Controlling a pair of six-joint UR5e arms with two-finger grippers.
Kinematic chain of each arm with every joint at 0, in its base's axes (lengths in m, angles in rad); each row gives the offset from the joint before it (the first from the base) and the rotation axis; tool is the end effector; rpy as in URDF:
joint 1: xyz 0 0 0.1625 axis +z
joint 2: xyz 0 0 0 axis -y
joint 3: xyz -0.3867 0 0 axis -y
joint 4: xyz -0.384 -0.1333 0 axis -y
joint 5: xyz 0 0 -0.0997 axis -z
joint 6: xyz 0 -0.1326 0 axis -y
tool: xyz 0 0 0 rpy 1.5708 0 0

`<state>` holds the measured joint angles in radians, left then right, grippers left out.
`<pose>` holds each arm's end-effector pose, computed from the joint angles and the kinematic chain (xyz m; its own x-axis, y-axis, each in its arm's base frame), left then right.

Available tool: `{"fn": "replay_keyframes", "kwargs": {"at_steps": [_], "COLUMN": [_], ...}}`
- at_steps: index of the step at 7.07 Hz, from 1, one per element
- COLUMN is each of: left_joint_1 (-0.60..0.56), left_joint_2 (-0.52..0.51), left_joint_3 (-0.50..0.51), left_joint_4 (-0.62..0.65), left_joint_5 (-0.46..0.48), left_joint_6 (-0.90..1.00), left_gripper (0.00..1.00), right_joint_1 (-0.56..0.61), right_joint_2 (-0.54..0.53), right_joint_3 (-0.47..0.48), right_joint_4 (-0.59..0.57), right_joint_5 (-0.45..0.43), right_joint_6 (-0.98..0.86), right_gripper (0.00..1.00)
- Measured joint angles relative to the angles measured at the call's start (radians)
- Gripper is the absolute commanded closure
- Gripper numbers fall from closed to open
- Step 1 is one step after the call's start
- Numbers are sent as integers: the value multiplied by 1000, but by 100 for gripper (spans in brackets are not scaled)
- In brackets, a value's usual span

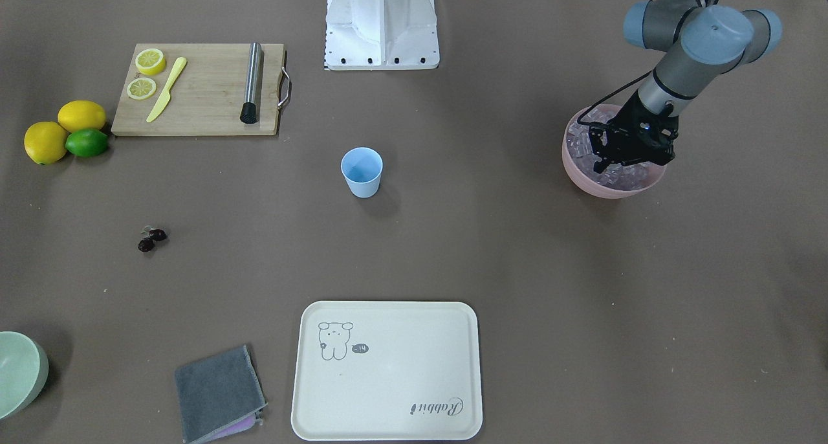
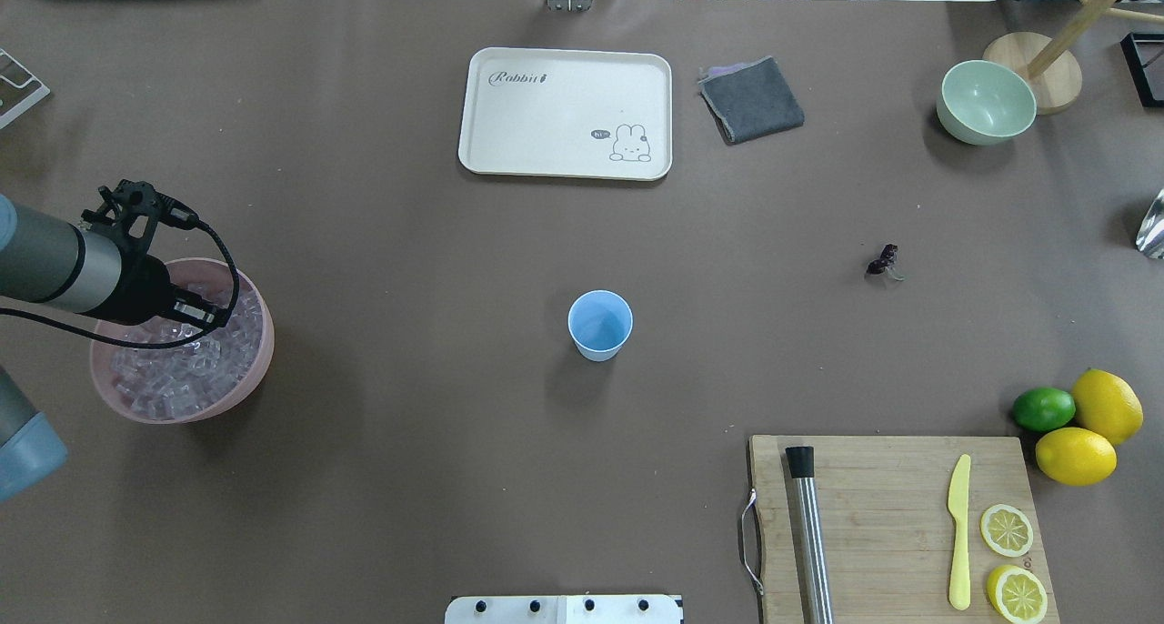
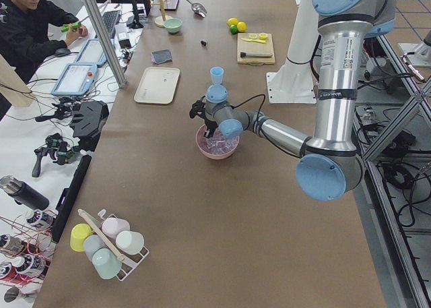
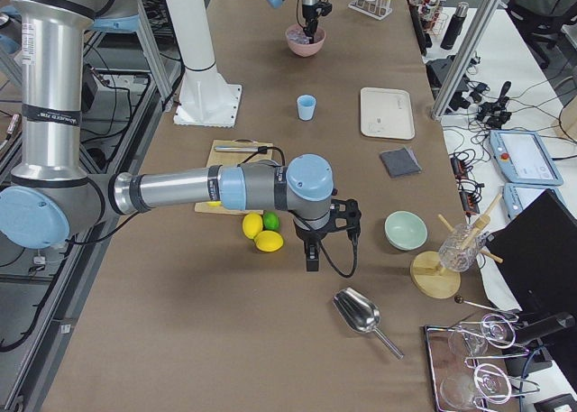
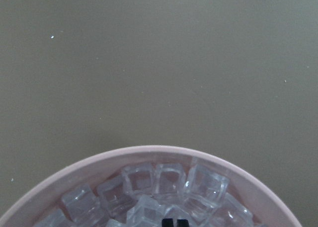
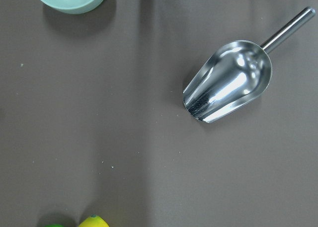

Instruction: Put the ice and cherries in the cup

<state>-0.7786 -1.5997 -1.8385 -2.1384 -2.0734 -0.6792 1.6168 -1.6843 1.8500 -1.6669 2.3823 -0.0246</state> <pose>0.3296 -0.4227 0.4364 0.5662 0.3992 -0.7211 -0.1369 0.9083 0.3953 0.0574 -0.4386 0.5675 0.6909 -0.0432 0.7216 -0.0289 0.9958 0.0873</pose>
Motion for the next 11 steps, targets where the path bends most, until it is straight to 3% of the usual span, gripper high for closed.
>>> {"fn": "replay_keyframes", "kwargs": {"at_steps": [1,4,6,7,8,11], "left_joint_1": [-5,-35,-90,-98,-98,-93], "left_joint_2": [6,47,52,52,50,40], "left_joint_3": [-12,-65,-67,-62,-52,-21], "left_joint_4": [0,2,4,4,5,4], "left_joint_5": [-2,-40,-101,-109,-110,-99], "left_joint_6": [0,1,1,0,0,-70], "left_gripper": [22,16,18,31,34,32], "right_joint_1": [0,0,2,4,6,9], "right_joint_2": [0,0,0,-1,-1,-18], "right_joint_3": [0,3,11,12,12,11], "right_joint_4": [0,0,-4,-6,-6,-3], "right_joint_5": [0,2,10,21,30,39], "right_joint_6": [0,0,0,0,0,0], "right_gripper": [0,0,0,0,0,0]}}
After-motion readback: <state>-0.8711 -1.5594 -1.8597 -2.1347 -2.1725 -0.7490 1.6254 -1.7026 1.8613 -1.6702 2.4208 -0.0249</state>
